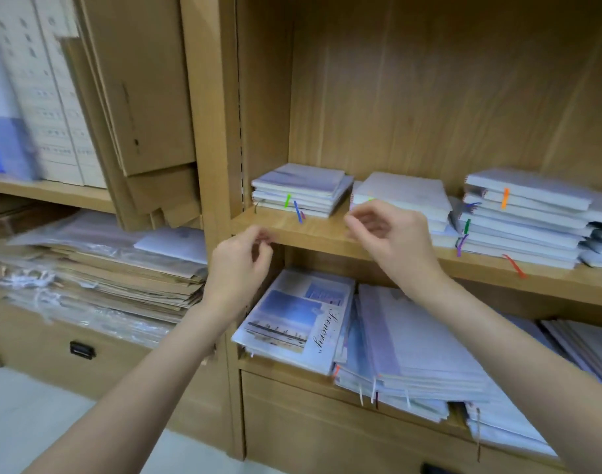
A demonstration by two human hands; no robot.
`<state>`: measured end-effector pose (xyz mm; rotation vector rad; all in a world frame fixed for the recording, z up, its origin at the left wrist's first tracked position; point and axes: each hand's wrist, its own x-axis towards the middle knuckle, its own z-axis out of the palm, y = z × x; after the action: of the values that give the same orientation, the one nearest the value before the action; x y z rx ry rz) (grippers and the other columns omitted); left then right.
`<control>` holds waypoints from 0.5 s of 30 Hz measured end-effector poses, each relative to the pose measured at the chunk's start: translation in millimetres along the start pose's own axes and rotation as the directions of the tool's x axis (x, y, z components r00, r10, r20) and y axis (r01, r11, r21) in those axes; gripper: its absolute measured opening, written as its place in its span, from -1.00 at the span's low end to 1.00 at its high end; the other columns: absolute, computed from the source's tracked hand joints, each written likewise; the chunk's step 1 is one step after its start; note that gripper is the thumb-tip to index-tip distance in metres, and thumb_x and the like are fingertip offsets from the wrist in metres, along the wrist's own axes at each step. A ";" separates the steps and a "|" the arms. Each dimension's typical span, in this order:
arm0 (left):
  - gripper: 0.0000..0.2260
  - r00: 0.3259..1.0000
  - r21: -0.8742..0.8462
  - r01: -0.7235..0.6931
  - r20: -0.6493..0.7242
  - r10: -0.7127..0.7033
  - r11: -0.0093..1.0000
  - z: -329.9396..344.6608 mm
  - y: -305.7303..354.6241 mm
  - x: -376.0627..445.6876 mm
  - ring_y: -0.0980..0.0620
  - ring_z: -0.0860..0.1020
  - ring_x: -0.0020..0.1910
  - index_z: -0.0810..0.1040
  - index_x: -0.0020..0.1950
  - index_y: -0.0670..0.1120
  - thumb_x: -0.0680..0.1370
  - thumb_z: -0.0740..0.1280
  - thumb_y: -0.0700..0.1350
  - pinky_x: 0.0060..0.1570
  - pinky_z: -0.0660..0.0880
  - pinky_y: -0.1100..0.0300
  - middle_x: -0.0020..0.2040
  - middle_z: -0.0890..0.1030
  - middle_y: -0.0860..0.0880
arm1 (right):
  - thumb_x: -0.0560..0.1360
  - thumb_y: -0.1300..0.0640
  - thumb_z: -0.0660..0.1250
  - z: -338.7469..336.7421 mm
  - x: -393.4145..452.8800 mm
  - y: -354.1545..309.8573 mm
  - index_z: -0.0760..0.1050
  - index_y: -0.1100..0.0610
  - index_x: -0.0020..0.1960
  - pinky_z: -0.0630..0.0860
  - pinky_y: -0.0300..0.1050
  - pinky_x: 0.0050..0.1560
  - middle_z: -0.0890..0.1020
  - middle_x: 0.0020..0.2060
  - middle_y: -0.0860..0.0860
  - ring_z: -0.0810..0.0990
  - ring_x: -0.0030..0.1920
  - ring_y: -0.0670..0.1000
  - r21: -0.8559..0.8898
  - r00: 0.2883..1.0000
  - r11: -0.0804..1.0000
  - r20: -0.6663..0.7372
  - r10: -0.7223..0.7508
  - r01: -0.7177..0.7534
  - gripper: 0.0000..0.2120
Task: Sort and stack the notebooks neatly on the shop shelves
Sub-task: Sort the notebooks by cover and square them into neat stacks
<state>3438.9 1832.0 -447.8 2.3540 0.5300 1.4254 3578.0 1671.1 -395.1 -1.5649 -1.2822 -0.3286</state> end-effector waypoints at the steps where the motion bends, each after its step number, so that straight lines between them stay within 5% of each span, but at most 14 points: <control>1: -0.78 0.999 -0.005 0.032 0.000 -0.032 0.999 0.7 2.0 9.8 -0.04 0.60 0.01 0.56 0.12 -0.13 0.53 0.21 -0.22 0.03 0.49 0.12 0.02 0.65 -0.04 | 0.48 0.18 0.37 9.7 18.5 -4.7 0.56 0.14 -0.06 0.54 -0.28 -0.05 0.66 -0.17 0.07 0.62 -0.18 -0.04 -0.014 0.999 0.999 0.012 0.051 -0.051 -0.94; 5: -0.69 0.987 0.168 0.093 0.118 -0.113 0.981 11.1 5.5 41.5 -0.15 0.47 0.21 0.44 0.28 -0.19 0.54 0.17 -0.26 0.10 0.36 0.13 0.23 0.52 -0.14 | 0.54 0.06 0.28 59.0 76.9 2.6 0.34 0.13 0.37 0.24 -0.07 0.29 0.40 0.31 0.15 0.34 0.34 0.16 -0.395 0.960 0.912 0.195 0.202 -0.111 -0.58; 9: -0.76 0.972 0.266 0.132 0.153 -0.177 0.955 15.9 0.6 61.0 -0.16 0.48 0.11 0.46 0.18 -0.21 0.54 0.15 -0.24 -0.08 0.33 0.12 0.13 0.52 -0.18 | 0.59 0.15 0.17 88.8 93.6 22.7 0.12 -0.10 0.48 0.09 0.22 0.40 -0.05 0.51 0.11 -0.06 0.46 0.34 -0.596 0.866 0.779 0.270 0.421 -0.193 -0.49; 11: -0.76 0.957 0.198 0.218 0.148 -0.249 0.956 13.1 -2.7 69.8 -0.16 0.48 0.11 0.45 0.20 -0.21 0.55 0.15 -0.25 -0.11 0.30 0.16 0.11 0.53 -0.19 | 0.59 0.21 0.16 89.7 94.2 27.3 0.15 -0.07 0.47 0.17 0.16 0.37 -0.04 0.50 0.15 0.01 0.44 0.34 -0.569 0.874 0.781 0.207 0.439 -0.258 -0.50; 15: -0.59 0.875 -0.013 0.447 0.215 -0.434 0.894 8.4 -12.0 87.0 -0.12 0.37 0.35 0.27 0.44 -0.20 0.58 0.18 -0.20 0.26 0.31 0.11 0.36 0.42 -0.17 | 0.56 0.32 0.17 84.2 87.8 30.7 0.23 -0.01 0.43 0.26 0.04 0.33 -0.02 0.47 0.17 0.20 0.39 0.27 -0.539 0.911 0.796 0.120 0.395 -0.274 -0.50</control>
<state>3482.0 1883.3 -390.3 2.1144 0.8813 0.9620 3606.4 1792.7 -382.6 -2.3131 -1.0988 -0.2792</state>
